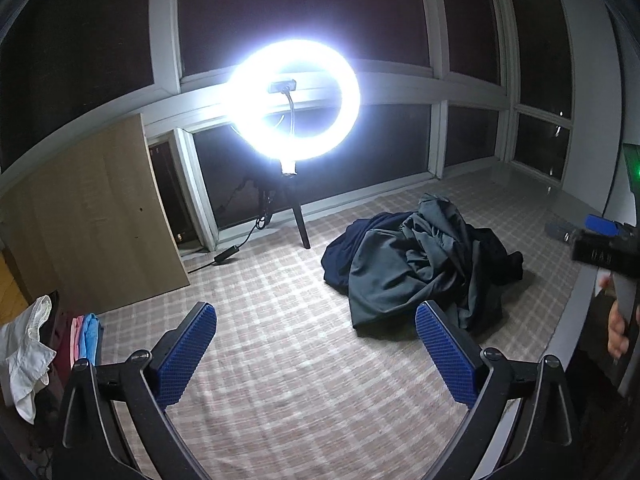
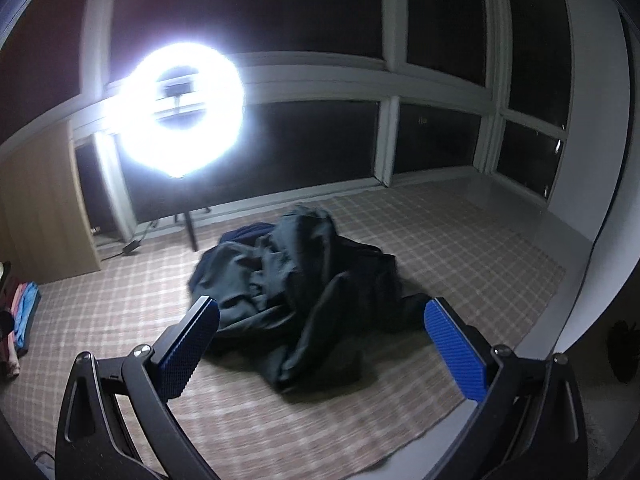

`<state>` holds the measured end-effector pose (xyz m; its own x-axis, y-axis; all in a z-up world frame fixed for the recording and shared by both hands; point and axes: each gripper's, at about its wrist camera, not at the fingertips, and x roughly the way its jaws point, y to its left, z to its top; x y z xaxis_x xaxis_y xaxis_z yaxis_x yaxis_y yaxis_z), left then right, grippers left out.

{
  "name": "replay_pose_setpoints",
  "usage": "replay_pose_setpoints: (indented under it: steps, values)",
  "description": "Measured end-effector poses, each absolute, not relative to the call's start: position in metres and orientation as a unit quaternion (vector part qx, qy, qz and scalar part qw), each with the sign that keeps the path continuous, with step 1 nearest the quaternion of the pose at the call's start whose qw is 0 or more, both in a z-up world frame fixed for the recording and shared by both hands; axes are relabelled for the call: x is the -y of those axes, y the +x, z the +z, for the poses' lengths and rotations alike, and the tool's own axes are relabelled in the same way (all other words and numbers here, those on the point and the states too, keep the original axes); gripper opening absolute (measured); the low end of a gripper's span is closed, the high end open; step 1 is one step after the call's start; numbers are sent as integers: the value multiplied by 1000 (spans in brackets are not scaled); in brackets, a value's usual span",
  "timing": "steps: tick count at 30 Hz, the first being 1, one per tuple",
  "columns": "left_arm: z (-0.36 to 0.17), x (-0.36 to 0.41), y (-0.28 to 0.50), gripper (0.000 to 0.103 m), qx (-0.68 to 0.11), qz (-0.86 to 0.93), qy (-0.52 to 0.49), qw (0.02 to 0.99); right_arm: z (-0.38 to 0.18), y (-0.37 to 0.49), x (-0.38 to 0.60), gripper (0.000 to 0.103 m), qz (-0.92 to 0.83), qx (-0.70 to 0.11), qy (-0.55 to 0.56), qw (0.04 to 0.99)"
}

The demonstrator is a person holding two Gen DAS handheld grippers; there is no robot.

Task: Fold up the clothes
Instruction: 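Grasp the dark grey trousers with the right gripper and lift them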

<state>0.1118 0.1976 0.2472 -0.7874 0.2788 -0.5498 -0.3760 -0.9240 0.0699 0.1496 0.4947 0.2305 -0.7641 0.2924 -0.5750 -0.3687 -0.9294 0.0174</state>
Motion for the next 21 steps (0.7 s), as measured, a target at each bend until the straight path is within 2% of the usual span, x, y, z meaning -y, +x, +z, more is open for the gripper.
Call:
replay_pose_setpoints:
  steps: [4, 9, 21]
  values:
    - [242, -215, 103, 101, -89, 939, -289, 161, 227, 137, -540, 103, 936, -77, -297, 174]
    - [241, -227, 89, 101, -81, 938, -306, 143, 215, 97, -570, 103, 941, -48, -298, 153]
    - [250, -222, 69, 101, -81, 943, -313, 82, 146, -54, -578, 103, 922, -34, -383, 47]
